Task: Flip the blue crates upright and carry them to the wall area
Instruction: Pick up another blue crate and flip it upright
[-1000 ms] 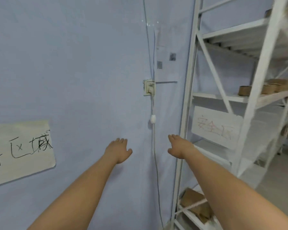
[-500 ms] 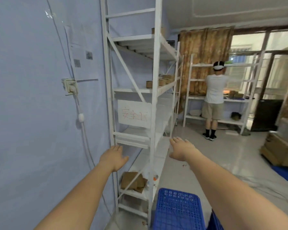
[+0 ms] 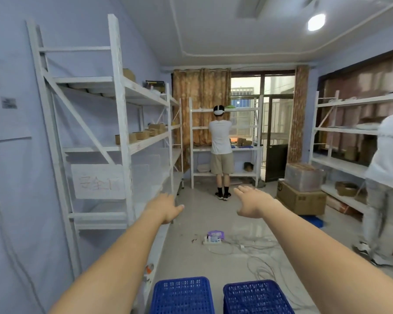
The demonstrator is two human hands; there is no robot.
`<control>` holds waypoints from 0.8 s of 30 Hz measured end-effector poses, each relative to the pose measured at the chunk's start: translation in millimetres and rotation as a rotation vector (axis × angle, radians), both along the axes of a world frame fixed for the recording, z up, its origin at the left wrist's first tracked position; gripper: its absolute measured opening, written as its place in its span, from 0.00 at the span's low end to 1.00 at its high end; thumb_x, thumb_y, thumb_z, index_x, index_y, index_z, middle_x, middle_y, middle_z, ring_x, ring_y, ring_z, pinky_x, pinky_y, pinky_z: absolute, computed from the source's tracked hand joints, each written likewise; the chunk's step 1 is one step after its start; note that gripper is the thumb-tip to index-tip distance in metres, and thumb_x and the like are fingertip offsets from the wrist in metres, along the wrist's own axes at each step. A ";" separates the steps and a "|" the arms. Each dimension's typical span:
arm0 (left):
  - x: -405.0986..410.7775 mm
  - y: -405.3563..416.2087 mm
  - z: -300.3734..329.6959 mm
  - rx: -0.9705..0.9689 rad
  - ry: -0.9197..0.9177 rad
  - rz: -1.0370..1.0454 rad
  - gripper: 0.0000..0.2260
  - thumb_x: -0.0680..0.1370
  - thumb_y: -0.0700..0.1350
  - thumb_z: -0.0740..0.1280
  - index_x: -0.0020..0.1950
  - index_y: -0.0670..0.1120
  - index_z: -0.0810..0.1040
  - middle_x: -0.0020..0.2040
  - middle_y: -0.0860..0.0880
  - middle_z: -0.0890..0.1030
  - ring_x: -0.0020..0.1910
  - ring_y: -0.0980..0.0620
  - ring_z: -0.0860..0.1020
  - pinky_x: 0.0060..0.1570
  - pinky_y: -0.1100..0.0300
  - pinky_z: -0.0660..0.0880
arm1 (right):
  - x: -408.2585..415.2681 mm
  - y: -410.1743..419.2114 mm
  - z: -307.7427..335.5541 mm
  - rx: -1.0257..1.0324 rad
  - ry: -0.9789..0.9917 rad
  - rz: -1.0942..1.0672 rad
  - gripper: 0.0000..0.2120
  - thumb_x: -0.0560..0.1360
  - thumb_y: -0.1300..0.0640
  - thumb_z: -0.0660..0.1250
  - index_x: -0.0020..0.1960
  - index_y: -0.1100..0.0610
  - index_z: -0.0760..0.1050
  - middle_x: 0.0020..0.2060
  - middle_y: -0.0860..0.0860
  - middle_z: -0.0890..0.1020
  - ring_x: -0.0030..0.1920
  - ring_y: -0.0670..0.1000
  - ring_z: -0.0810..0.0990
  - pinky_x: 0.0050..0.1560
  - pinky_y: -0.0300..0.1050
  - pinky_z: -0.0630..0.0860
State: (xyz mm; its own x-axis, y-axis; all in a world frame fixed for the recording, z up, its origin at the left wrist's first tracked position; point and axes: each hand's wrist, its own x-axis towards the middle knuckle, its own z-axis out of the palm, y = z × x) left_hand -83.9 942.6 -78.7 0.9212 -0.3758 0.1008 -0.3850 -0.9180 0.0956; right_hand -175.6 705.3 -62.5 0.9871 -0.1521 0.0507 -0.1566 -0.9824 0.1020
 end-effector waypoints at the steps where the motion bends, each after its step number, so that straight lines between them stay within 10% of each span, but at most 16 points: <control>1: -9.1 -28.1 -3.8 0.019 -0.001 -0.041 0.29 0.79 0.60 0.54 0.74 0.42 0.64 0.72 0.40 0.68 0.69 0.42 0.69 0.66 0.51 0.68 | -12.2 -22.1 -1.1 0.012 0.014 -0.032 0.36 0.77 0.48 0.60 0.79 0.55 0.47 0.78 0.52 0.52 0.78 0.54 0.52 0.76 0.50 0.53; 24: -14.0 -378.9 -44.6 0.131 -0.016 -0.406 0.33 0.80 0.59 0.54 0.79 0.41 0.53 0.80 0.43 0.53 0.79 0.47 0.52 0.76 0.54 0.51 | -60.5 -310.7 -50.5 0.160 0.093 -0.330 0.36 0.78 0.50 0.59 0.79 0.57 0.45 0.78 0.53 0.52 0.78 0.53 0.51 0.76 0.52 0.51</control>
